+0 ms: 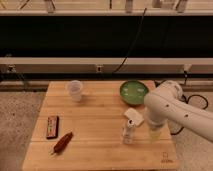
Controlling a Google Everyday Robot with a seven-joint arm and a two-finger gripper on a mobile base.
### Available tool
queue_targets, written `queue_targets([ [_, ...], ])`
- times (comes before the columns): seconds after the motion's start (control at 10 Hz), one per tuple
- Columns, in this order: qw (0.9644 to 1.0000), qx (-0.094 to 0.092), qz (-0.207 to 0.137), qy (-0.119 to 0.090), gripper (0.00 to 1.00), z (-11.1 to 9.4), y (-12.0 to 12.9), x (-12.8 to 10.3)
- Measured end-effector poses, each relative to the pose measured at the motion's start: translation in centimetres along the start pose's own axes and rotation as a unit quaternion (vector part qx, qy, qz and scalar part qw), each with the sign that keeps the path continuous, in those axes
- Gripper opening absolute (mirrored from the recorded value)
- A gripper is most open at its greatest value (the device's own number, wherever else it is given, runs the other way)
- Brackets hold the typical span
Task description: Knock the bottle over
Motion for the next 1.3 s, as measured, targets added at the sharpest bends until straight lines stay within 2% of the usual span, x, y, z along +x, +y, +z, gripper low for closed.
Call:
queue_targets([
  [0.5,0.9998,-0.003,-0.021,-0.002,0.11,-0.5,-0.2,-1.9],
  [0.6,0.9997,-0.003,-0.026,-0.002,0.04,-0.5,-0.1,-2.0],
  [0.7,0.9994,-0.002,-0.036,-0.001,0.00,-0.8,-0.2,-2.7],
  [1.0,0.9978,-0.002,-0.066,-0.003,0.00,-1.5,-0.4,-6.6],
  [1.3,0.9960,0.001,-0.090,-0.001,0.00,-2.0,-0.3,-7.9],
])
